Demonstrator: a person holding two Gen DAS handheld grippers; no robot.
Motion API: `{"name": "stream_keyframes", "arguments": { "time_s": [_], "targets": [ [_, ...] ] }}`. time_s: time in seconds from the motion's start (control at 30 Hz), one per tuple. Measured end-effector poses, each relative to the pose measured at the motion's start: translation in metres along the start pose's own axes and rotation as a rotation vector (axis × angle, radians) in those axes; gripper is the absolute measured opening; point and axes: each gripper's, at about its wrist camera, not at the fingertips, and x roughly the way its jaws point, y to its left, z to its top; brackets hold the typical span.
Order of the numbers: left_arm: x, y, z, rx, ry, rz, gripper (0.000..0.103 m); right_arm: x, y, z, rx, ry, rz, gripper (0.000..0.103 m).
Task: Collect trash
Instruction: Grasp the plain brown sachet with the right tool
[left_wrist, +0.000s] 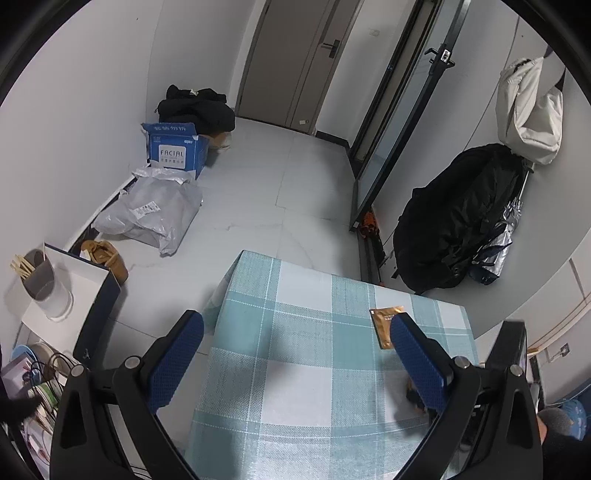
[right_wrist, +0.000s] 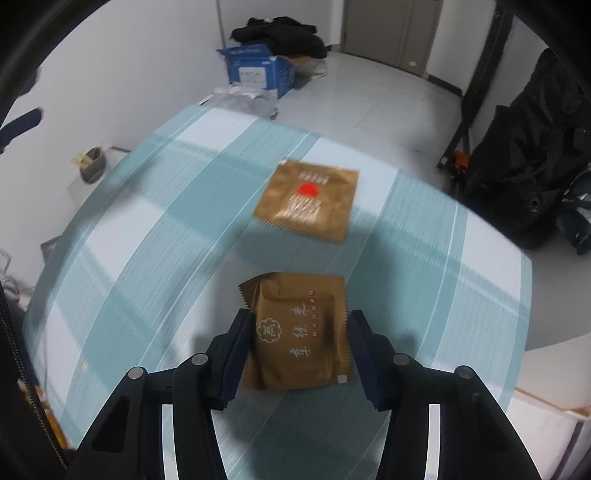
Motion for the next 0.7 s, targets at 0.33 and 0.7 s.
{"name": "stream_keyframes", "arguments": {
  "time_s": [0.33, 0.7],
  "targets": [
    [0.001, 0.002, 0.0, -0.052, 0.016, -0.026, 0.099, -0.015, 0.019, -0.027, -0.031, 0.032, 0.06, 0.031],
    [0.0, 0.0, -0.005, -0.052, 0.022, -0.018, 0.099, -0.039, 0.01, -0.032, 0.073, -0.009, 0.135, 0.011]
  ]
}}
